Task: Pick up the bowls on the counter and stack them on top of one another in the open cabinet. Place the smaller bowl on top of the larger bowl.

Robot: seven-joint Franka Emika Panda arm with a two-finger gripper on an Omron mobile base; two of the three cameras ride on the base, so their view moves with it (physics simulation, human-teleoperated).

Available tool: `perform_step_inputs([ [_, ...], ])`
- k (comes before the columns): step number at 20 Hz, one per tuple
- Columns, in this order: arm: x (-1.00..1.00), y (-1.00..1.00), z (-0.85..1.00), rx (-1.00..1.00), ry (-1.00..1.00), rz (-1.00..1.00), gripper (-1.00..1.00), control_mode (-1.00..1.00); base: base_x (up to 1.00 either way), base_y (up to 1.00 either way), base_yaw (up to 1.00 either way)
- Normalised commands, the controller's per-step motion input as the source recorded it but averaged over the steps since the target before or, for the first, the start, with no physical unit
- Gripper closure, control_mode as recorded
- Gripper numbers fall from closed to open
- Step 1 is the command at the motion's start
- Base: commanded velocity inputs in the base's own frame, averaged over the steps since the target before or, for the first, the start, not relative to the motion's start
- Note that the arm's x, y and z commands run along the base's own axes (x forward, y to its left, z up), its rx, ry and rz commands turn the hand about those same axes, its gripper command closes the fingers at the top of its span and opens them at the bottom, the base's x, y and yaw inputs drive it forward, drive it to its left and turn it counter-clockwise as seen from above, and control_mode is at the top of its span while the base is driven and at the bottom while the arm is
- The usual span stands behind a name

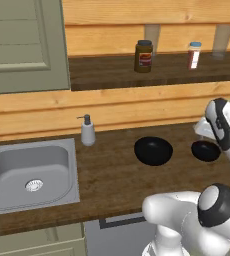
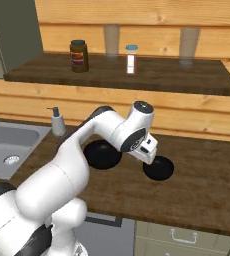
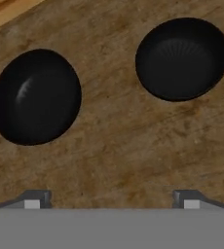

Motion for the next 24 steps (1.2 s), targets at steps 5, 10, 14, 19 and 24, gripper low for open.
perform_step_inputs([
  [5,0.19,-0.79,-0.61,0.14,0.05,-0.16,-1.0,-1.0,0.0,0.0,0.0],
  [10,0.37,-0.61,-0.56,0.15,0.0,-0.13,-1.0,-1.0,0.0,0.0,0.0],
  [14,0.55,-0.37,-0.35,0.08,0.0,-0.09,-1.0,-1.0,0.0,0.0,0.0],
  [19,0.38,-0.27,-0.43,0.02,0.05,-0.02,-1.0,-1.0,0.0,0.0,0.0],
  [24,0.09,-0.07,-0.58,0.0,0.07,-0.01,-1.0,-1.0,0.0,0.0,0.0],
])
